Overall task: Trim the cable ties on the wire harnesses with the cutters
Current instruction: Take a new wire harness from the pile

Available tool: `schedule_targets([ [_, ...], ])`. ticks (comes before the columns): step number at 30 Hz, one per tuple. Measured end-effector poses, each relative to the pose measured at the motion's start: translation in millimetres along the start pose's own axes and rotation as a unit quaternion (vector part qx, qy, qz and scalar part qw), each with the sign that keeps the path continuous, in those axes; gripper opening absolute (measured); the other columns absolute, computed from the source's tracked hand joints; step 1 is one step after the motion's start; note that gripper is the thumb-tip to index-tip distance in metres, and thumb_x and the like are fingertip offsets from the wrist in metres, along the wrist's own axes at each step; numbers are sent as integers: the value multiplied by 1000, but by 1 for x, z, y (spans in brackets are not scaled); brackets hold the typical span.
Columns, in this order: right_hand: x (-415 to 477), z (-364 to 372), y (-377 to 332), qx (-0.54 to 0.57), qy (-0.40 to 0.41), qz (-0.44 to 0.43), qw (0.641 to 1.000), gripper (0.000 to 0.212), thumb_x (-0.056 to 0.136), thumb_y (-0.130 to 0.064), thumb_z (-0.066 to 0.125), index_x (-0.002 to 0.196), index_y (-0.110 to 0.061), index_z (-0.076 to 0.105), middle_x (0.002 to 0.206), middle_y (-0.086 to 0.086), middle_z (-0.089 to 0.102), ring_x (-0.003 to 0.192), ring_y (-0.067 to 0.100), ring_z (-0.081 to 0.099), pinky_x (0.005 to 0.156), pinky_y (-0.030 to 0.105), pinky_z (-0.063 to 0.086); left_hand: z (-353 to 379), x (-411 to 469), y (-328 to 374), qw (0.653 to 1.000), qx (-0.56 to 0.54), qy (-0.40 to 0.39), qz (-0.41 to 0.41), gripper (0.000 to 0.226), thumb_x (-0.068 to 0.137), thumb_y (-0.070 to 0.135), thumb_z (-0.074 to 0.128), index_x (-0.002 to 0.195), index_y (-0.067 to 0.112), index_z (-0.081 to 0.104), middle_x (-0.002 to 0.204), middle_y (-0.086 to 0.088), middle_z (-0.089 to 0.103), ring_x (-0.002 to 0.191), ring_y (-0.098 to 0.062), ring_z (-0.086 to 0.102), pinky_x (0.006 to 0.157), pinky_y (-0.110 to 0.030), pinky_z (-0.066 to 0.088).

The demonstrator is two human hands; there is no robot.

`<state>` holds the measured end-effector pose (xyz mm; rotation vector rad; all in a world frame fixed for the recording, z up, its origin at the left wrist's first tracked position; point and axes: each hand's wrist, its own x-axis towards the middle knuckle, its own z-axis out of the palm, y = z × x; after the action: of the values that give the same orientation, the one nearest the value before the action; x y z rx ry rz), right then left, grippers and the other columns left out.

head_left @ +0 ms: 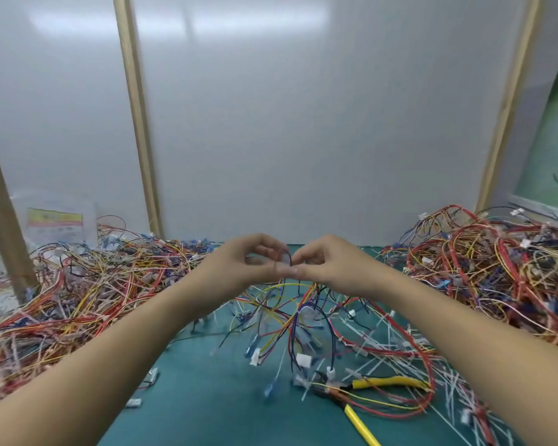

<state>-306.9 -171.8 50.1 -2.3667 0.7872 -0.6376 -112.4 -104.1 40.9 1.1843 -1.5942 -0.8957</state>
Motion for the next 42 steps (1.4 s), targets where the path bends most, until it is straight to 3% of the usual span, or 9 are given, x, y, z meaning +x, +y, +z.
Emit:
schedule_targets([
  [3, 1, 4, 2, 9, 9, -12, 1000, 16, 93, -20, 68, 82, -13, 77, 59, 3, 40, 55, 9, 32, 54, 28, 22, 1, -6, -3, 992, 114, -12, 55, 28, 78, 10, 83, 101, 18, 68, 101, -2, 72, 97, -11, 71, 84, -28, 58],
  [7, 1, 4, 3, 38, 96, -16, 995, 13, 93, -17, 68, 88, -13, 80, 74, 15, 73, 67, 12, 53, 64, 28, 38, 2, -6, -3, 932, 321, 99, 134, 21, 79, 4, 74, 90, 20, 68, 88, 7, 65, 81, -3, 64, 71, -22, 56],
  [13, -7, -4, 8, 12, 61, 26, 998, 23, 86, -44, 73, 84, -21, 77, 54, 8, 51, 55, 12, 37, 54, 31, 25, -6, -11, -8, 990, 84, 107, 44, 25, 78, 4, 80, 93, 22, 73, 84, -7, 73, 78, -22, 73, 72, -32, 58],
  [21, -4, 5, 1, -11, 46, -17, 999, 27, 93, -27, 68, 68, -18, 74, 50, 0, 39, 48, 8, 30, 49, 26, 22, -1, -19, -23, 951, 271, 82, 124, 17, 87, 17, 75, 91, 32, 70, 82, 10, 70, 76, -4, 65, 69, -18, 50],
  [26, -11, -1, 7, 6, 34, -18, 999, 27, 95, -23, 66, 72, -13, 76, 51, -6, 48, 48, 4, 33, 51, 23, 26, -19, -18, -27, 986, 112, 104, 58, 12, 92, 10, 68, 91, 20, 73, 65, -5, 67, 54, -19, 60, 55, -34, 56],
  [30, -9, 0, 9, 4, 25, -18, 1000, 26, 95, -26, 65, 74, -13, 76, 60, 11, 57, 52, 8, 38, 53, 25, 28, -17, -18, -29, 973, 215, 6, 80, 25, 95, 42, 60, 85, 23, 71, 53, 9, 52, 49, -6, 50, 48, -29, 53],
  [34, -9, -8, 9, -14, 39, -11, 999, 21, 94, -29, 67, 80, -17, 77, 70, 21, 66, 56, 21, 49, 59, 33, 37, -35, -19, -29, 950, 288, -65, 98, 17, 84, 51, 69, 90, 36, 72, 77, 6, 70, 75, -6, 65, 70, -21, 50],
  [38, -12, -56, 5, 5, 115, -14, 993, 8, 91, -23, 72, 91, -19, 79, 48, -17, 56, 44, -1, 42, 49, 15, 34, -80, -16, -55, 881, 473, -2, -11, 22, 89, 55, 62, 102, 38, 69, 92, 16, 68, 87, -6, 61, 77, -28, 49],
  [42, -8, -129, -12, 81, 277, -1, 957, 15, 88, -26, 73, 75, -24, 80, 74, 7, 67, 51, 21, 34, 39, 20, 22, -102, -19, -90, 819, 571, -21, -60, 57, 91, 52, 59, 143, 47, 34, 140, 12, 41, 128, -12, 40, 111, -37, 37],
])
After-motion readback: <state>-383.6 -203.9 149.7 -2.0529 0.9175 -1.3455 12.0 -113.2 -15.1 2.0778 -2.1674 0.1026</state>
